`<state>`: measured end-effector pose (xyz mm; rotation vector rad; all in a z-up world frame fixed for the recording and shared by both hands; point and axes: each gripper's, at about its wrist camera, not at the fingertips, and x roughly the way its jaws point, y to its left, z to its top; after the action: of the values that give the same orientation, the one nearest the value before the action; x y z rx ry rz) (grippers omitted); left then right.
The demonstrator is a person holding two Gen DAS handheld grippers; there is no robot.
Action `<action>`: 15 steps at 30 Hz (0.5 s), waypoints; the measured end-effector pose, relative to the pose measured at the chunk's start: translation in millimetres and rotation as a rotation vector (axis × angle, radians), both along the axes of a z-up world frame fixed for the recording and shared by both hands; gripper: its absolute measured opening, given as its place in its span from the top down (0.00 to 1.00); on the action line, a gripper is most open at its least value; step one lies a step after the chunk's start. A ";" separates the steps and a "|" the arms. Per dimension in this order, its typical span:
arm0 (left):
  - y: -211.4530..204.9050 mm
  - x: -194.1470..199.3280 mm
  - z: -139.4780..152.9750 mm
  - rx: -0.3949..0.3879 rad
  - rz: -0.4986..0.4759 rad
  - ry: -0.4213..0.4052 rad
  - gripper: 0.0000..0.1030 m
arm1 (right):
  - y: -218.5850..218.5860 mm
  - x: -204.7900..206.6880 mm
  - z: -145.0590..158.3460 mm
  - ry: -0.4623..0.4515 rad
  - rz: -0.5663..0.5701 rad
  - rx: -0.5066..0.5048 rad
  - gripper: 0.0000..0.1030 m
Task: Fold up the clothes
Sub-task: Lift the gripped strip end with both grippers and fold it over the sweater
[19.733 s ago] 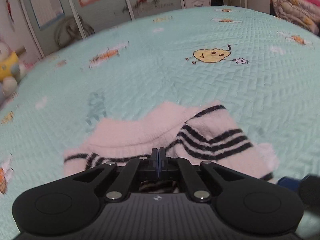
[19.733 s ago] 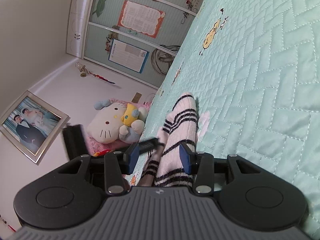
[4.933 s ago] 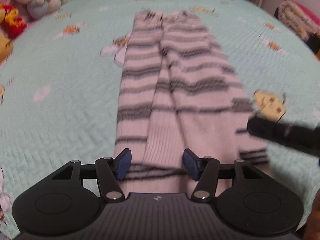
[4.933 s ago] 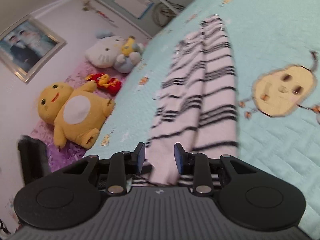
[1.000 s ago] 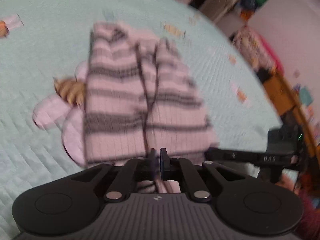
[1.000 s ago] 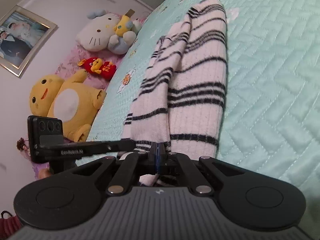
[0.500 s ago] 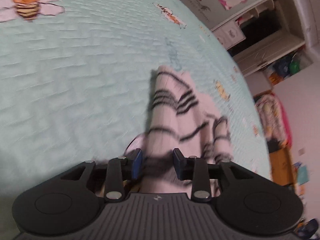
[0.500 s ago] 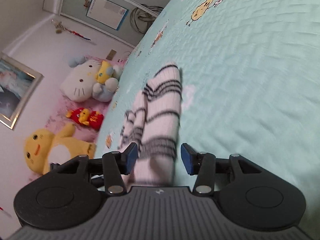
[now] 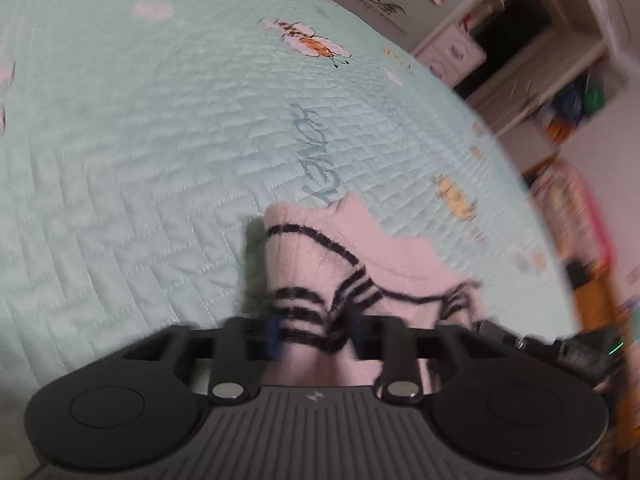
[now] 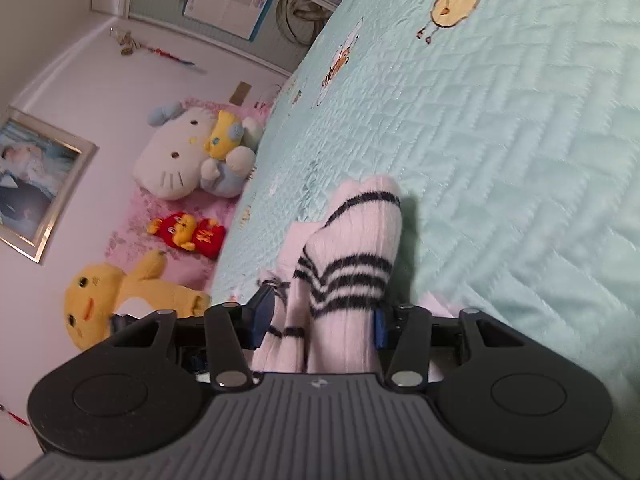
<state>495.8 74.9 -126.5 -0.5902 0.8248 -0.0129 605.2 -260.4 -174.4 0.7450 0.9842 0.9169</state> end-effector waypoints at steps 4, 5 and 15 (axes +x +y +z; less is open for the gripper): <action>-14.2 -7.4 21.7 0.113 -0.027 -0.037 0.86 | 5.8 -13.4 20.4 -0.111 0.010 -0.069 0.86; -15.0 -15.2 30.6 0.118 -0.027 -0.058 0.86 | 4.4 -18.1 27.2 -0.135 0.007 -0.065 0.87; -28.6 -132.9 149.9 0.146 -0.105 -0.294 0.86 | -20.8 -118.2 141.3 -0.387 0.048 0.022 0.88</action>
<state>362.9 46.2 23.4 -0.3946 0.5645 -0.1312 487.1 -281.3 -33.2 0.5363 0.6535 1.0676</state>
